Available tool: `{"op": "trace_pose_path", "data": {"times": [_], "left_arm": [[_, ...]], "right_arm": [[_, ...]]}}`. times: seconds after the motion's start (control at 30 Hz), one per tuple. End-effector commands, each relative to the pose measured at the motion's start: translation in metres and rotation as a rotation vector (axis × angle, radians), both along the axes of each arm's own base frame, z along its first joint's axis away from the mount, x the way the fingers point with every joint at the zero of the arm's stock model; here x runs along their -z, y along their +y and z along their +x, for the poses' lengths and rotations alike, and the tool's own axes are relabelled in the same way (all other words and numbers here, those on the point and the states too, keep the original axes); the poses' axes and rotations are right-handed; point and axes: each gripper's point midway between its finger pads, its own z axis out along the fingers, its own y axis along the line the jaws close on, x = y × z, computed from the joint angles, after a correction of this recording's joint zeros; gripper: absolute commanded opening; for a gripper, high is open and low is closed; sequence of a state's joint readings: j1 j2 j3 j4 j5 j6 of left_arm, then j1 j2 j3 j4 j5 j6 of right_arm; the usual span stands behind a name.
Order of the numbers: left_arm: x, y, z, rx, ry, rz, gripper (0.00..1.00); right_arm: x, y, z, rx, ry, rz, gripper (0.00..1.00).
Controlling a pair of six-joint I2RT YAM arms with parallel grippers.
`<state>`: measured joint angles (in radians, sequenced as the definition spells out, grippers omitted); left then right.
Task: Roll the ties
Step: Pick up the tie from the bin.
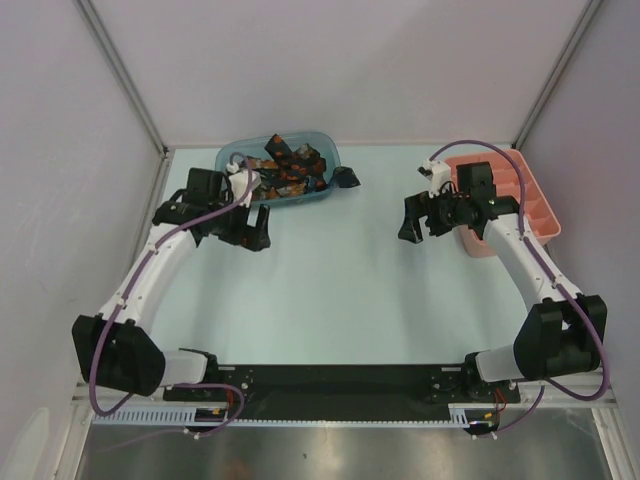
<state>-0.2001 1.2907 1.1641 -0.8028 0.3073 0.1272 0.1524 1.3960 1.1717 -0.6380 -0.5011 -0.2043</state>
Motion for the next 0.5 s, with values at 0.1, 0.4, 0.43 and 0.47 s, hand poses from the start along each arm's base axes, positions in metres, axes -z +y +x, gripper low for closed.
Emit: {"op": "trace_pose_path", "data": {"times": [0.1, 0.4, 0.43, 0.47], "left_arm": [[-0.073, -0.002, 0.082, -0.053, -0.219, -0.075, 1.00], [-0.097, 0.033, 0.200, -0.293, -0.351, -0.084, 1.00], [-0.092, 0.032, 0.209, -0.292, -0.348, -0.087, 1.00], [-0.085, 0.030, 0.224, -0.287, -0.358, -0.084, 1.00]], "right_arm": [[-0.024, -0.006, 0.011, -0.013, -0.090, -0.045, 1.00], [-0.022, -0.015, 0.017, 0.014, -0.081, -0.086, 1.00], [-0.023, -0.016, 0.019, 0.016, -0.084, -0.087, 1.00], [-0.019, -0.016, 0.020, 0.022, -0.072, -0.089, 1.00]]}}
